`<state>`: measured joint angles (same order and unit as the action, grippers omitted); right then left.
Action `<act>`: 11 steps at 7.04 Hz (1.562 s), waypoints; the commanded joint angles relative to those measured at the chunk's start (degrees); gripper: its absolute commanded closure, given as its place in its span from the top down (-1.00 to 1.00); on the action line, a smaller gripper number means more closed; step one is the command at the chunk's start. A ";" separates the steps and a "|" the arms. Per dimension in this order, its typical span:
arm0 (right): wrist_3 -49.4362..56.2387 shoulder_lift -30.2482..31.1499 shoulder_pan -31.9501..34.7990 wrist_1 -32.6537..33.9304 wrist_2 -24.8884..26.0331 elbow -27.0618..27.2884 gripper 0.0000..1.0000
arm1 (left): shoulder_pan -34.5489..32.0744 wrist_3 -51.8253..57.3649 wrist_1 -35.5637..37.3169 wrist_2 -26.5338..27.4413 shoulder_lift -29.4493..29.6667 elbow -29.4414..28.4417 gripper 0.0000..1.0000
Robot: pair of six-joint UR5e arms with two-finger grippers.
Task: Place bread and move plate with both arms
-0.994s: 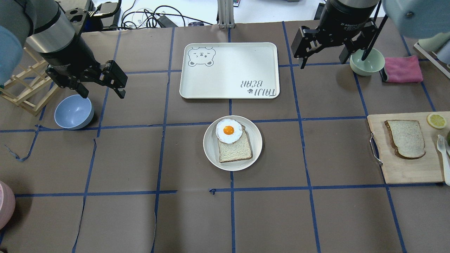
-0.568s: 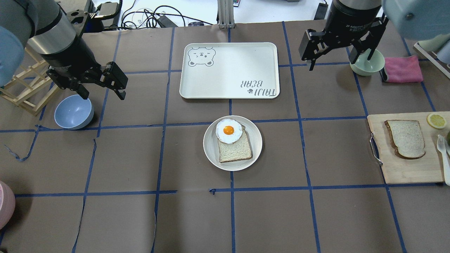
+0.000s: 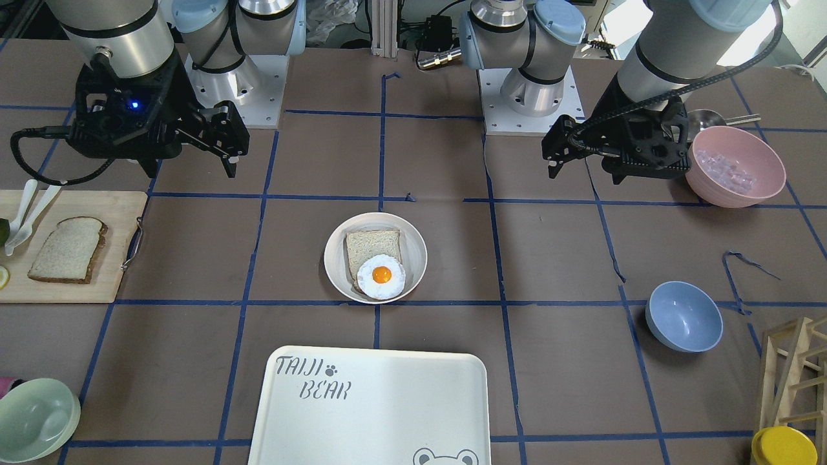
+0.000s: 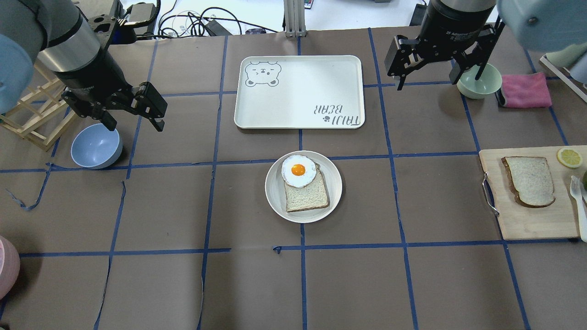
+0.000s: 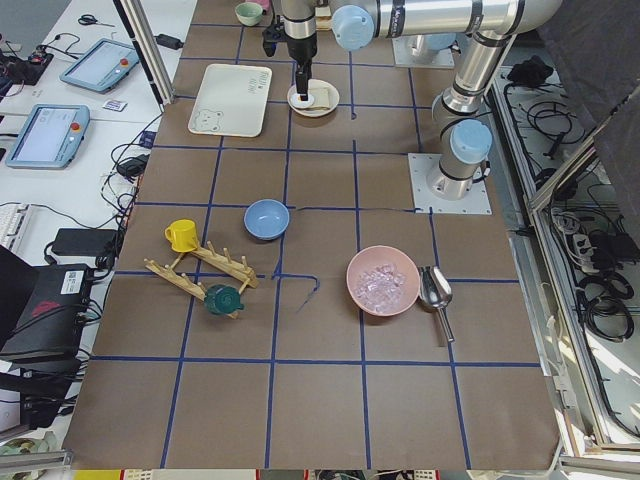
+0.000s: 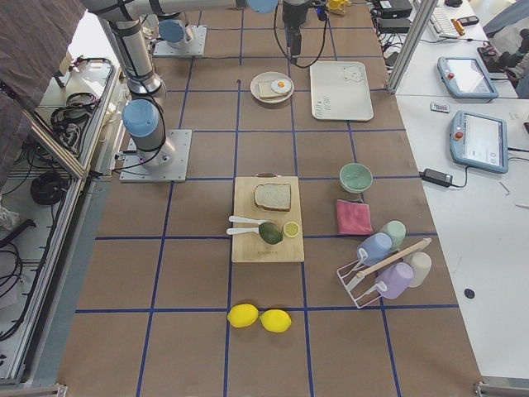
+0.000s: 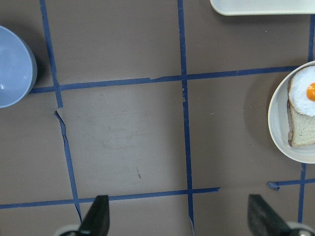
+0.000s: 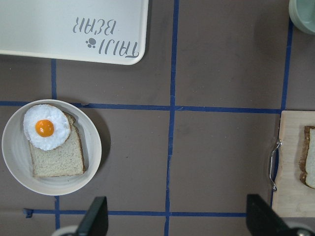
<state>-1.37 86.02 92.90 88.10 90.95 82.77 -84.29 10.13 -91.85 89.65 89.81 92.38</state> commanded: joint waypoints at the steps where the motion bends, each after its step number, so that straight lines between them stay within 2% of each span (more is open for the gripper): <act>1: -2.76 -0.24 0.00 0.58 -1.21 0.02 1.00 | 0.00 0.06 0.09 0.09 0.19 0.00 1.00; 3: -1.54 -2.25 -0.70 1.46 -1.04 0.28 1.00 | 0.00 0.06 0.09 0.09 0.19 -0.09 1.00; 5: 1.08 -2.17 -0.35 2.86 4.30 0.20 1.00 | 0.00 0.06 0.09 0.09 0.19 -0.09 1.00; 9: 3.22 -2.35 -0.18 3.13 3.71 0.37 1.00 | 0.00 0.06 0.09 0.09 0.19 -0.09 1.00; 11: 3.39 -2.00 0.00 5.76 3.54 0.11 1.00 | 0.00 0.06 0.09 0.09 0.28 -0.09 1.00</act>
<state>1.74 83.98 92.84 92.87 94.55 82.94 -84.29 10.20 -91.76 89.74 90.02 92.29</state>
